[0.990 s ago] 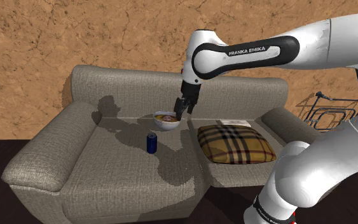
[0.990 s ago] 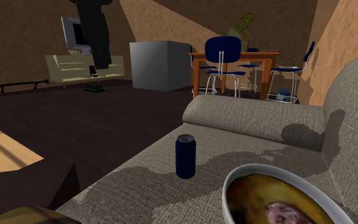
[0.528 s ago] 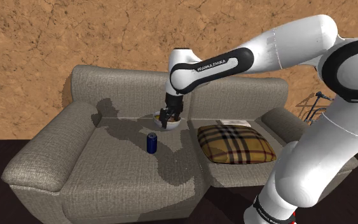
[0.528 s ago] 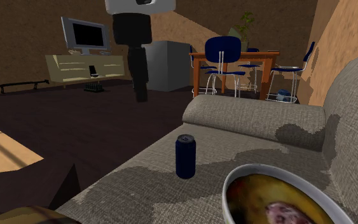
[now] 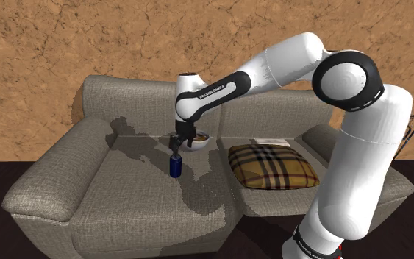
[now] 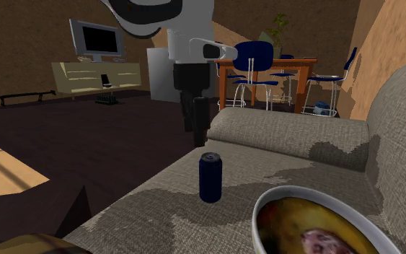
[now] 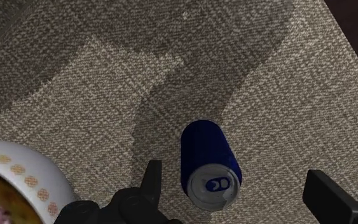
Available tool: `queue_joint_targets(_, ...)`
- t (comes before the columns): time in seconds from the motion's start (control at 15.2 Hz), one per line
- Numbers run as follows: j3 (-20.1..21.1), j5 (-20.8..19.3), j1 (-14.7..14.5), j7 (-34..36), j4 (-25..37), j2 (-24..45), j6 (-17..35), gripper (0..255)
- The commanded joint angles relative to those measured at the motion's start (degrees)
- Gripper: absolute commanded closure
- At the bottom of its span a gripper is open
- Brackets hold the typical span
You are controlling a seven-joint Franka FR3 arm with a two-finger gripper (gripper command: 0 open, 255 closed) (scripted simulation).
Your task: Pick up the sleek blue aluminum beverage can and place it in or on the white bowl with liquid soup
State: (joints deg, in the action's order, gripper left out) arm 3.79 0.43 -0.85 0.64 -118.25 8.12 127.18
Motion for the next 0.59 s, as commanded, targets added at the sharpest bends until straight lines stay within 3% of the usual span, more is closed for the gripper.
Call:
queue_joint_targets(0.0, -0.16, -0.70, -0.05, 0.29, 3.64, 4.79, 0.77, 0)
queue_joint_targets(0.2, -0.33, -1.52, -0.36, 0.88, 8.32, 10.58, 1.36, 0)
queue_joint_targets(0.53, -0.41, -1.70, -0.43, 1.00, 7.32, 12.77, 4.56, 0)
